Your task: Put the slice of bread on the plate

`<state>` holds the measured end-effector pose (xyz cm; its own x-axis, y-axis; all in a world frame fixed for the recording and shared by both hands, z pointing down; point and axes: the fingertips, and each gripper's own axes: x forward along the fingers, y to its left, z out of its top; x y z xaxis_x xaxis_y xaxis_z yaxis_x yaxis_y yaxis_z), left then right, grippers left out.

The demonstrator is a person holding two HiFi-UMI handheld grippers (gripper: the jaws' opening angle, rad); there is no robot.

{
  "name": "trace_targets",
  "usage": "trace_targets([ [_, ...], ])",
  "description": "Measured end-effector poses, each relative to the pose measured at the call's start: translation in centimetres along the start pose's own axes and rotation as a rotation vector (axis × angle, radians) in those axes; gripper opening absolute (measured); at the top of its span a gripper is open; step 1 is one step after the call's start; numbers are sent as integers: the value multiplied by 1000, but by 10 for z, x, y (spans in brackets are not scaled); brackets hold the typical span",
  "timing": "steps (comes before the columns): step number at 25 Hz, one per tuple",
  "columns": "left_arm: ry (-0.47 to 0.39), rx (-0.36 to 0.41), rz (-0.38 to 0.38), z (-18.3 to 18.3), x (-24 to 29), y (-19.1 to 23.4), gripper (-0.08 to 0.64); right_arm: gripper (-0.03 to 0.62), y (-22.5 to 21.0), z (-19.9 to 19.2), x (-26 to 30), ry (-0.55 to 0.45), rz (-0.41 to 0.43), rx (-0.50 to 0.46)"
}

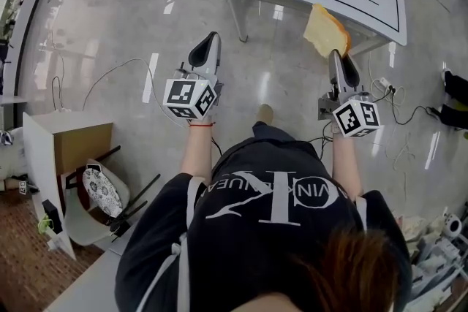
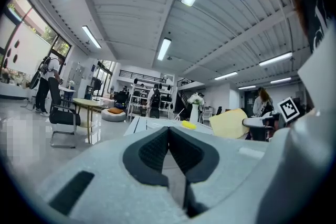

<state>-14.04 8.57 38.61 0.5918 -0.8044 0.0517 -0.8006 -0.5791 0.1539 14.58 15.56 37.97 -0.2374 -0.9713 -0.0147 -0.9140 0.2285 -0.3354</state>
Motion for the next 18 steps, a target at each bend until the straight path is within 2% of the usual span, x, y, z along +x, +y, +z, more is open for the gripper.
trace_targets([
  [8, -21, 15, -6, 13, 43, 13, 11, 92, -14, 5, 46, -8, 31, 15],
  [18, 6, 11, -31, 7, 67, 9, 11, 91, -31, 5, 59, -7, 16, 49],
])
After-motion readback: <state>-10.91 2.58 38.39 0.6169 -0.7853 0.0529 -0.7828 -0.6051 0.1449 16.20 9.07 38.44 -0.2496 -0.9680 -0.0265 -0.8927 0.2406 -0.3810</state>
